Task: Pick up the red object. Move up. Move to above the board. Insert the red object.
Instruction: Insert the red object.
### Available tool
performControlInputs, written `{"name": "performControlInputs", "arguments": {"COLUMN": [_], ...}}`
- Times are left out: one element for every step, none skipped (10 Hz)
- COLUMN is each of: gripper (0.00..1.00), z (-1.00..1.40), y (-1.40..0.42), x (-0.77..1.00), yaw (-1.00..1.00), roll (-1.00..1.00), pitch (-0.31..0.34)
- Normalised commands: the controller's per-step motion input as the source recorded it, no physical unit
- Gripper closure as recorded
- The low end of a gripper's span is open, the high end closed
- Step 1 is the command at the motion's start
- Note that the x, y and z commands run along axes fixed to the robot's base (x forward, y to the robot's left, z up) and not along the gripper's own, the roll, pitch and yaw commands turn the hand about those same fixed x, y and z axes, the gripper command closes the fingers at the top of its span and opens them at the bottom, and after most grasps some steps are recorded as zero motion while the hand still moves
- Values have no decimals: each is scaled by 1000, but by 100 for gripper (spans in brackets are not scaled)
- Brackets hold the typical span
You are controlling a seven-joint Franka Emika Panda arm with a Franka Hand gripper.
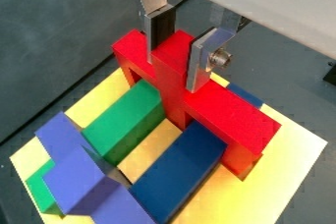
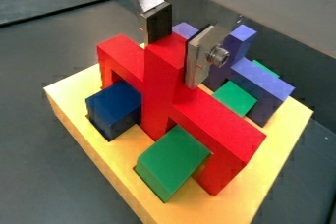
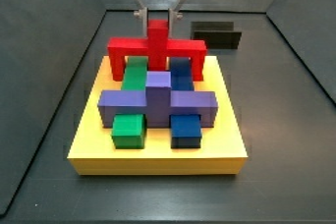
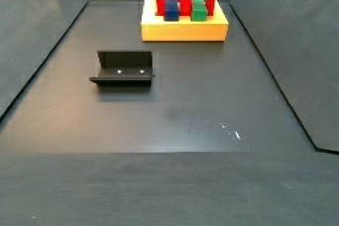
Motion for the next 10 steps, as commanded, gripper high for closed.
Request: {"name": "performControlInputs", "arguments": {"gripper": [100,100,100,100,100,100,100,100,100,100], "z": [-677,-746,-683,-600,-574,-637,0,0,0,0], "y": [54,31,0,0,-14,-117,0,0,0,0], "x": [274,63,-54,-54,-177,-289,0,-11,0,0], "yaw": [43,11,0,0,0,0,0,0,0,0], "roll": [-230,-174,-141,-131,-13,0,0,4,11,0], "pitch": [-101,-90,-146,-151,-117,-113,11,0,0,0]}}
